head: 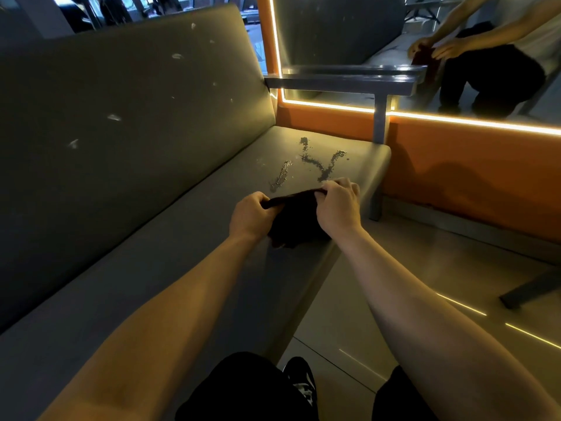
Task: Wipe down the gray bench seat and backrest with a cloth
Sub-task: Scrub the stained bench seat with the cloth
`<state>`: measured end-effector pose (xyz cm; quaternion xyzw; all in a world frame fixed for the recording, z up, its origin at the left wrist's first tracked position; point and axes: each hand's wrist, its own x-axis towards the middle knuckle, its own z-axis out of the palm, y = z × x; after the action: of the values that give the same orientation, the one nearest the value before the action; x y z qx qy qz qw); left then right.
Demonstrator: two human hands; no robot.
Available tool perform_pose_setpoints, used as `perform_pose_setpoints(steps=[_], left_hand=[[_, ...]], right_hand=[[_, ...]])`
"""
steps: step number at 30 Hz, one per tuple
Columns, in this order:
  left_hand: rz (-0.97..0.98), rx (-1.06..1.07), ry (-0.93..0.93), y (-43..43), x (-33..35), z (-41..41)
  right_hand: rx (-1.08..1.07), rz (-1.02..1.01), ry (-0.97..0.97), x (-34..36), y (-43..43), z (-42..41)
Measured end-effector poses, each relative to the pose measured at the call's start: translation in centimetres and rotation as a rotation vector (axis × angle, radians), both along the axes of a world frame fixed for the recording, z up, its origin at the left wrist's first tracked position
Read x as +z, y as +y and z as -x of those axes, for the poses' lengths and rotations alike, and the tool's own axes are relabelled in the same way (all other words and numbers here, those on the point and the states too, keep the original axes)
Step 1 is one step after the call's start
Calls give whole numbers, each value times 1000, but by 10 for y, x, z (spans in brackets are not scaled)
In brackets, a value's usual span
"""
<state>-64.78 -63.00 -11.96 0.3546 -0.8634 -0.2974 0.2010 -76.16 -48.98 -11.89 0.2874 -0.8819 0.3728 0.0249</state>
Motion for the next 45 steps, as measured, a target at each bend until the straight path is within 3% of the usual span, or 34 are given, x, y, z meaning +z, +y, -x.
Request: perform_pose_setpoints(steps=[3,6,11,14,19,21,25,28,31,34,37,39,42,45], left_hand=[[-166,52,-37,6,9,3],[-590,121,96,18,11,11],[-1169,140,338,51,17,12],[-1261,83,340,55,15,6],[-1176,113,476,50,-11,8],[-1122,129,531,50,-23,13],[-779,181,420,41,-37,18],[-960,35,381,36,-38,19],[-1023,-45,335,27,-46,26],[-684,71,244,7,-57,29],[-192,210,148,-32,-70,33],[-57,235,26,-54,-83,41],[51,151,-122,-62,-99,61],[98,89,-58,-46,-100,84]], right_hand=[[3,132,-91,0,-3,-5],[79,367,-299,2,-3,-17],[174,562,-764,-9,-8,-33],[114,687,-1019,-15,-5,-33],[129,390,-910,-29,-3,-26],[84,446,-938,-30,-6,-23],[-111,590,-821,-45,-14,-12],[-90,649,-842,-53,-23,-9],[135,592,-936,-55,-38,-16],[237,383,-690,-61,-46,-13],[87,43,-232,-83,-38,16],[22,-89,-159,-100,-31,33],[4,16,-153,-119,-26,41],[-60,127,-109,-124,-24,45]])
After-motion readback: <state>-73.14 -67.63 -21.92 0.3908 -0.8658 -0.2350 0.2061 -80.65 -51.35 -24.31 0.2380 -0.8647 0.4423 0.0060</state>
